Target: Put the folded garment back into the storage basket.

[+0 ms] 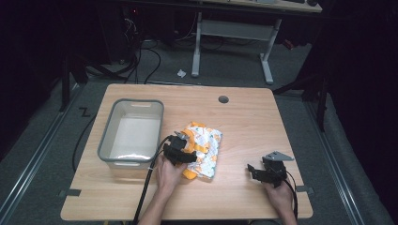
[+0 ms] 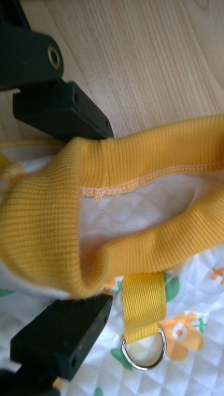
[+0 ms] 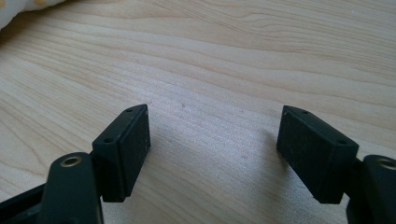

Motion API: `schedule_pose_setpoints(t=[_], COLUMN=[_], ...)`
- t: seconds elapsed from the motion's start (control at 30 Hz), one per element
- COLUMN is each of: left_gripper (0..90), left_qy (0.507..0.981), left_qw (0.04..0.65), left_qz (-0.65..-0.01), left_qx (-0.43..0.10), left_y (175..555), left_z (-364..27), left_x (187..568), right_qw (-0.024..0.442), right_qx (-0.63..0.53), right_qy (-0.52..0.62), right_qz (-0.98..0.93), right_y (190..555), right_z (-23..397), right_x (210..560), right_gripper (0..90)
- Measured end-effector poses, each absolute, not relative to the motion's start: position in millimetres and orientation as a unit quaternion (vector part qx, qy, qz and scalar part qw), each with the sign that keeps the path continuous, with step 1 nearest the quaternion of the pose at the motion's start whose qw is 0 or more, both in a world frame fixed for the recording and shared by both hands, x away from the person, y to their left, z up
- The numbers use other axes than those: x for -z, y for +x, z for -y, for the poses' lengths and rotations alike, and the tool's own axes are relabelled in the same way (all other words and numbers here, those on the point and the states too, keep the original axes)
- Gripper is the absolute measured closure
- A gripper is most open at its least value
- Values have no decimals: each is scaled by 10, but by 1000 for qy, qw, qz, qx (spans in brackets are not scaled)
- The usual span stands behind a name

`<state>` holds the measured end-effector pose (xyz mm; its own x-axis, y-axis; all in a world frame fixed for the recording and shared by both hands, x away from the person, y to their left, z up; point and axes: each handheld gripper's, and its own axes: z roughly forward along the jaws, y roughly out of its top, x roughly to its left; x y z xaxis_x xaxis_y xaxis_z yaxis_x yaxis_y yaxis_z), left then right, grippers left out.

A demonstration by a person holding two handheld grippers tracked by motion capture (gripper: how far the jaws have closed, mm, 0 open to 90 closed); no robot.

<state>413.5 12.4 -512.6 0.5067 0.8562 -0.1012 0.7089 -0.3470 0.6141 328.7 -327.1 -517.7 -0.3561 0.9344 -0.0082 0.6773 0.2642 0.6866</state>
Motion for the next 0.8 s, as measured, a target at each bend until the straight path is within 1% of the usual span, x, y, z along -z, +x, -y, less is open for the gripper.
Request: schedule_pose_setpoints(t=[0.1, 0.13, 0.17, 0.2, 0.23, 0.27, 0.33, 0.4, 0.57, 0.8], left_gripper=[358, 433, 433, 463, 544, 544, 629, 683, 740, 759], left_qy=[817, 818, 820, 820, 819, 820, 819, 819, 813, 808], left_qw=[316, 318, 319, 322, 326, 328, 333, 336, 350, 369], left_qz=[-469, -466, -463, -462, -461, -460, -459, -458, -459, -453], left_qx=[-117, -113, -109, -105, -99, -94, -88, -83, -78, -75], left_y=[4102, 4098, 4096, 4094, 4094, 4095, 4098, 4105, 4100, 4077], left_z=[-103, -101, -101, -101, -105, -110, -116, -123, -144, -146], left_x=[5113, 5108, 5103, 5103, 5100, 5097, 5099, 5097, 5061, 4937], right_qw=[213, 213, 213, 213, 213, 213, 213, 213, 213, 213], right_qx=[-302, -302, -302, -302, -302, -302, -302, -302, -302, -302], right_qy=[526, 526, 526, 526, 526, 526, 526, 526, 526, 526], right_qz=[-766, -766, -766, -766, -766, -766, -766, -766, -766, -766], right_y=[3287, 3287, 3287, 3287, 3286, 3286, 3286, 3286, 3286, 3286], right_z=[3271, 3271, 3271, 3271, 3270, 3270, 3270, 3270, 3270, 3271], right_x=[5177, 5177, 5177, 5177, 5177, 5177, 5177, 5177, 5176, 5176], right_gripper=[262, 261, 261, 262, 262, 262, 261, 261, 261, 262])
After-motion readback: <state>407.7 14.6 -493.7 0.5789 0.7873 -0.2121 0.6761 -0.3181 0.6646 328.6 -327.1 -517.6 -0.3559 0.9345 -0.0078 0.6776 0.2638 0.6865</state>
